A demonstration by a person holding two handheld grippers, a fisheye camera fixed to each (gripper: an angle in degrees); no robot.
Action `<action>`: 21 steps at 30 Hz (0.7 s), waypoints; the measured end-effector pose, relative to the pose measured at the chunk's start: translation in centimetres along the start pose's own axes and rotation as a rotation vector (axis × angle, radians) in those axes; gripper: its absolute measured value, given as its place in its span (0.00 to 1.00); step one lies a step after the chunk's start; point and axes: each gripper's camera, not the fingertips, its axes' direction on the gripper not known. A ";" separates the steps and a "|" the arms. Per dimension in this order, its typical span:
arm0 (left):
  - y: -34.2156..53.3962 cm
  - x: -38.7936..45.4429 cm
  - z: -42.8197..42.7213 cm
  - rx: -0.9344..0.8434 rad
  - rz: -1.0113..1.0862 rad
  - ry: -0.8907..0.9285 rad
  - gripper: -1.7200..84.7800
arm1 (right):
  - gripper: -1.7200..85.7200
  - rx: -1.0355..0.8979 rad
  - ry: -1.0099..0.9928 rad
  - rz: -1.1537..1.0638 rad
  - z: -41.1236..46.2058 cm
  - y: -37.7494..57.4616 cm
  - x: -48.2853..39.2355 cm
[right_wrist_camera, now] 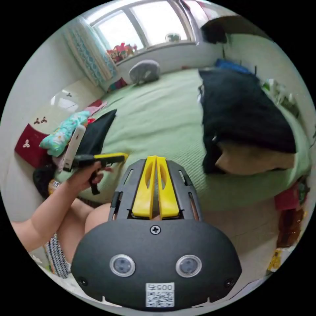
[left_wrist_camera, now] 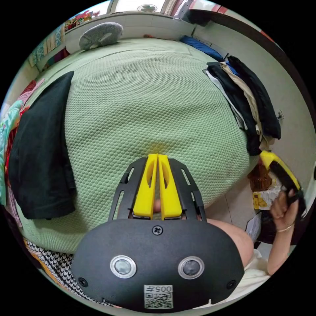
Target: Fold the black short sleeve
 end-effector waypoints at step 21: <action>-4.6 0.7 2.4 -0.054 0.005 0.047 0.01 | 0.07 -0.170 0.438 -0.008 2.1 -13.9 3.6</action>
